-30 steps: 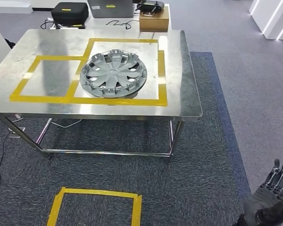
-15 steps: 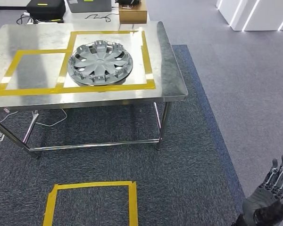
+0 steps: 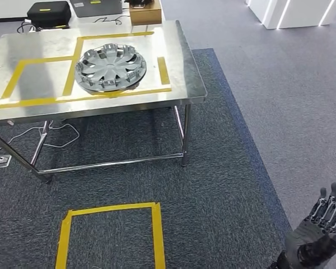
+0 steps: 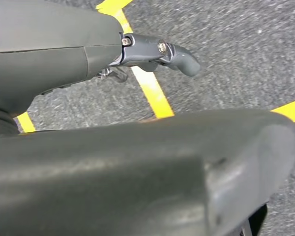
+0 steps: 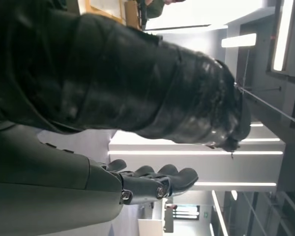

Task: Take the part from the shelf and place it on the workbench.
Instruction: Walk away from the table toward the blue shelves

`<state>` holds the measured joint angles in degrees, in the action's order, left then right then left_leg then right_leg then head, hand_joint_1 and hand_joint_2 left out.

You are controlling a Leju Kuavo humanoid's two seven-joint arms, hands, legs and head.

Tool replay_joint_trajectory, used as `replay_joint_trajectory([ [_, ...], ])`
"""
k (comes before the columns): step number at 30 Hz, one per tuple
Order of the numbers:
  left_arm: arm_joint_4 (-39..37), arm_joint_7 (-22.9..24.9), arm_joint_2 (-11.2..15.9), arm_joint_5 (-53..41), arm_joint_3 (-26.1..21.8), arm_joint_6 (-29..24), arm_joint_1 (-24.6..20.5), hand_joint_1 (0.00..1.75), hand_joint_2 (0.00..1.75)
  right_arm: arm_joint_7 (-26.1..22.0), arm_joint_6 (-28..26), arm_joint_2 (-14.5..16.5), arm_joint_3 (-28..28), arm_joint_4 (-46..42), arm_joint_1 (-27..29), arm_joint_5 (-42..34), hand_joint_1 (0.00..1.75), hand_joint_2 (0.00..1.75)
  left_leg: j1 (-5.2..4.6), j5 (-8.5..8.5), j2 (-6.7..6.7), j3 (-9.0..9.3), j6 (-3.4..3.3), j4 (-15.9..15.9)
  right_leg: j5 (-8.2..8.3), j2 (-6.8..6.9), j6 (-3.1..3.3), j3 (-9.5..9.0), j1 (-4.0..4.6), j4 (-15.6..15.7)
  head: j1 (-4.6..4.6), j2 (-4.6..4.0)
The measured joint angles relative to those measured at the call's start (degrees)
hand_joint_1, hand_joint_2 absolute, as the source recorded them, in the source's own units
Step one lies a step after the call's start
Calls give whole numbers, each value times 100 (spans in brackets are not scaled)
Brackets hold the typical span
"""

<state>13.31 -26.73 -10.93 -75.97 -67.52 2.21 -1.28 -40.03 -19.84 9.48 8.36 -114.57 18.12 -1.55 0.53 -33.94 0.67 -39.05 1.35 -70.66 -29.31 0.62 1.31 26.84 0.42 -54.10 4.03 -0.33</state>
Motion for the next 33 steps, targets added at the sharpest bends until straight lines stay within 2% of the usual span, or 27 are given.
replay_joint_trajectory([
  [1, 0, 0, 4, 0, -1, 0, -3, 0, 0, 1, -1, 1, 3, 13, 0, -1, 0, 0, 1, -2, -1, 14, 13, -239, 57, 0, -4, 100, 0, -46, 2, 0],
  [2, 1, 0, 9, 0, -2, 0, -4, 0, 0, 1, -4, 1, 4, 23, 0, -1, 0, 0, 3, 119, -1, 96, 20, -317, 110, -4, -12, 211, -2, -106, 1, 0],
  [3, 1, 0, 14, 0, -2, 0, -5, 0, 0, 1, -8, 1, 5, 31, 0, -1, 0, 0, 5, 300, -4, 259, 20, -205, 156, -11, -25, 325, -7, -174, 1, 0],
  [4, 2, 0, 18, 0, -2, 2, -6, 0, 0, 0, -15, 1, 7, 36, 0, 0, 0, 0, 7, 435, -17, 509, 13, 88, 195, -22, -45, 440, -12, -253, -1, 0],
  [5, 3, 0, 22, 0, -2, 6, -7, 0, 0, -1, -24, 1, 10, 39, -2, 1, 0, 0, 4, 459, -40, 790, -5, 481, 227, -33, -68, 555, -8, -334, -4, 0],
  [7, 4, 0, 26, 0, -2, 14, -12, 0, 0, -3, -36, 1, 22, 42, -6, 4, 0, 0, -8, 317, -82, 1180, -70, 1128, 297, -47, -128, 713, 4, -447, -7, 0],
  [8, 4, 0, 28, 0, -2, 15, -14, 0, 0, -3, -40, 0, 28, 42, -8, 5, 0, 0, -19, 252, -90, 1227, -110, 1265, 342, -49, -159, 763, 8, -472, -5, 0],
  [10, 4, 0, 26, 0, -2, 17, -14, 0, 0, -2, -43, -1, 34, 43, -4, 8, 0, 0, -15, 293, -62, 1138, -201, 1317, 391, -60, -225, 834, 3, -500, -7, 1],
  [11, 4, 0, 24, 0, -3, 18, -12, 0, 0, -2, -45, -2, 34, 43, -1, 7, 0, 0, -7, 350, -39, 1075, -254, 1323, 291, -64, -261, 889, -2, -572, -2, 1],
  [12, 4, 0, 22, 0, -3, 19, -10, 0, 0, -2, -46, -2, 34, 44, 1, 7, 0, 0, 4, 416, -10, 1002, -300, 1334, 87, -67, -294, 962, -11, -737, 2, 1],
  [14, 4, 0, 24, -1, -4, 20, -11, 0, 0, -2, -49, -2, 34, 48, 0, 5, 0, 0, 6, 548, 39, 845, -343, 1334, -482, -64, -353, 1127, -39, -1330, 16, 0],
  [15, 4, 0, 25, -2, -4, 20, -11, 0, 0, -2, -49, -2, 34, 51, 0, 4, 0, 0, 3, 619, 66, 757, -346, 1330, -662, -63, -373, 1177, -52, -1669, 18, 0],
  [16, 4, 0, 25, -2, -4, 20, -11, 0, 0, -2, -50, -2, 34, 56, 1, 4, 0, 0, 1, 693, 96, 665, -340, 1325, -694, -63, -389, 1168, -61, -1912, 18, 0],
  [17, 4, 0, 25, -2, -4, 20, -11, 0, 0, -2, -50, -2, 34, 61, 1, 4, 0, 0, 0, 765, 128, 573, -331, 1318, -592, -60, -396, 1089, -67, -2007, 17, 0],
  [18, 4, 0, 25, -2, -4, 20, -12, 0, 0, -2, -50, -2, 34, 64, 1, 4, 0, 0, 0, 836, 158, 480, -318, 1312, -407, -50, -395, 915, -71, -1911, 18, 1],
  [19, 4, 0, 24, -2, -4, 20, -14, 0, 0, -2, -50, -2, 34, 66, -1, 4, 0, 0, 0, 904, 185, 405, -300, 1306, -239, -21, -387, 638, -73, -1613, 19, 1],
  [20, 4, 0, 24, -2, -4, 20, -17, 0, 0, -2, -51, -2, 34, 66, -7, 5, 0, 0, -5, 964, 204, 349, -276, 1299, -186, 39, -371, 295, -69, -1173, 19, 1],
  [21, 4, 0, 22, -2, -4, 20, -19, 0, 0, -2, -54, -2, 35, 66, -15, 8, 0, 0, -10, 1023, 220, 311, -247, 1292, -224, 97, -345, -52, -57, -691, 17, 1],
  [22, 4, 0, 20, -2, -4, 20, -21, 0, 0, -2, -56, -2, 35, 66, -23, 11, 0, 0, -11, 1084, 238, 296, -215, 1295, -303, 144, -315, -281, -42, -326, 9, 0],
  [23, 4, 0, 19, -2, -5, 21, -25, 0, 0, -3, -59, -2, 36, 67, -26, 15, 0, 0, -7, 1144, 259, 289, -180, 1304, -373, 163, -278, -392, -21, -107, 9, 1],
  [25, 4, 0, 19, -2, -6, 22, -25, 0, 0, -2, -64, -3, 37, 68, -16, 16, 0, 0, 17, 1233, 285, 278, -104, 1334, -315, 131, -187, -318, -7, -38, 12, 1],
  [26, 4, 0, 20, -2, -6, 22, -20, 0, 0, -1, -67, -4, 37, 68, -13, 16, 0, 0, 28, 1148, 246, 256, -65, 1299, -250, 110, -135, -258, -11, -34, 16, 1],
  [27, 4, 0, 21, -2, -6, 22, -7, 0, 0, 0, -68, -3, 37, 68, -11, 15, 0, 0, 32, 936, 182, 222, -33, 1172, -173, 90, -85, -186, -19, -27, 3, 1],
  [30, 4, 0, 24, -2, -6, 22, 17, 0, 0, -1, -69, -2, 40, 69, -10, 16, 0, 0, 33, 14, 10, 86, 2, 218, 57, 1, -1, 77, -7, -42, -50, 0],
  [31, 4, 0, 25, -2, -6, 22, 15, 0, 0, -1, -69, -2, 41, 70, -8, 16, 0, 0, 27, -100, -3, 79, -4, -91, 130, -34, 5, 167, 4, -60, -57, 0],
  [32, 4, 0, 25, -2, -6, 22, 9, 0, 0, -1, -69, -2, 41, 72, -8, 16, 0, 0, 18, -61, -8, 130, -19, -258, 200, -73, 4, 265, 13, -90, -59, 0],
  [33, 4, 0, 25, -2, -6, 22, 6, 0, 0, -2, -69, -2, 41, 73, -8, 16, 0, 0, 5, 88, -18, 261, -44, -238, 263, -115, -4, 369, 19, -130, -61, 0],
])
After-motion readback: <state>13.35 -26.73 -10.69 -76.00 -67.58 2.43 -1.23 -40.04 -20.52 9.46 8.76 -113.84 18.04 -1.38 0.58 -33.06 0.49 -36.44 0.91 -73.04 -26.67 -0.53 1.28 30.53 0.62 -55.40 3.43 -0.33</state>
